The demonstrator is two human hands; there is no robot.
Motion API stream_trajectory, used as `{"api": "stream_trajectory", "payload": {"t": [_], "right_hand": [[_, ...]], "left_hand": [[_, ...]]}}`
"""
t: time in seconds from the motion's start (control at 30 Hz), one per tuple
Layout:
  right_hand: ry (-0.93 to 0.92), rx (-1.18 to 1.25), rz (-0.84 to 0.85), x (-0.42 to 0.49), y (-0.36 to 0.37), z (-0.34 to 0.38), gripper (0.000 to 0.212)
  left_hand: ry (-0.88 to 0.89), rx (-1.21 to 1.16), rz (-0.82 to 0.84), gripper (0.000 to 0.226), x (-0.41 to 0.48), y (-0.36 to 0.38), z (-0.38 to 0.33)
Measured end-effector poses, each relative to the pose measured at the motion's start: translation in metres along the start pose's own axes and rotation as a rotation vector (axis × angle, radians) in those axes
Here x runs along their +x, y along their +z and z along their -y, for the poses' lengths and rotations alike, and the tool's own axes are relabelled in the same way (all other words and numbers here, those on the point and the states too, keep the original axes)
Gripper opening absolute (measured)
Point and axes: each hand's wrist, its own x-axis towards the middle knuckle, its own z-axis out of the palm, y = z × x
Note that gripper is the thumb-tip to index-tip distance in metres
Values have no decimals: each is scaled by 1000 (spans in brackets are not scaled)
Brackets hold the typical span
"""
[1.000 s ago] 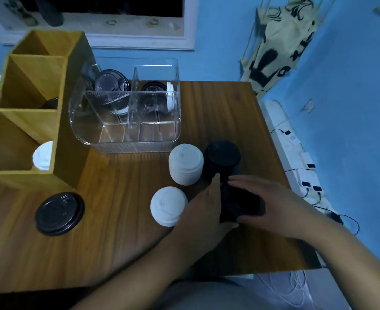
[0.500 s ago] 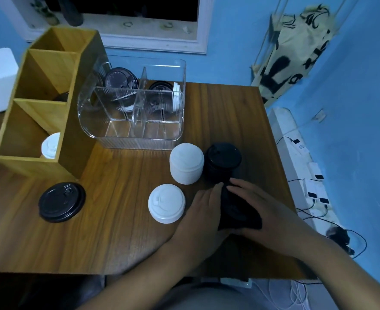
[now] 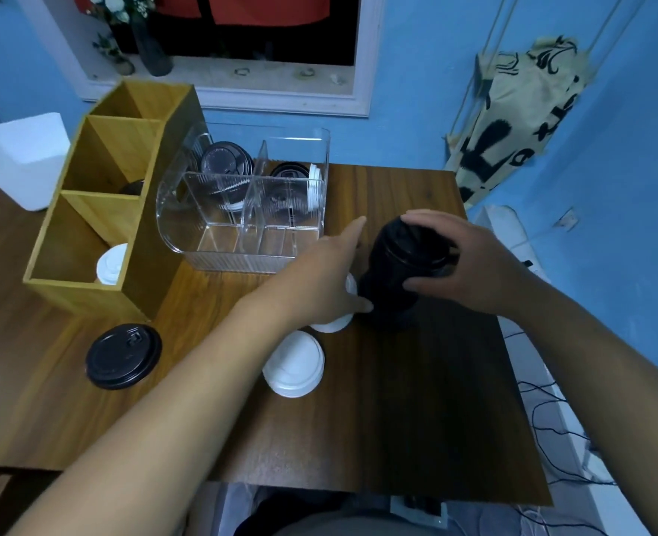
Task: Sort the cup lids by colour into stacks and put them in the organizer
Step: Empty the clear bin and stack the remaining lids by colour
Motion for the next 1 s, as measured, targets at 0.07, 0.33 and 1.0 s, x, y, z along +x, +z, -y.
{"api": "stream_trajectory", "payload": {"t": [0.07,0.33,1.0], "right_hand": [[25,-30,47,6,9,-4,85],[59,-56,133,7,28,-11,86],[62,-12,13,-9,59,-7,62]], "left_hand": [[-19,52,26,127,1,2,10],[15,244,-35,124,8,32,6],[43,333,-200,111,13,52,15]]}}
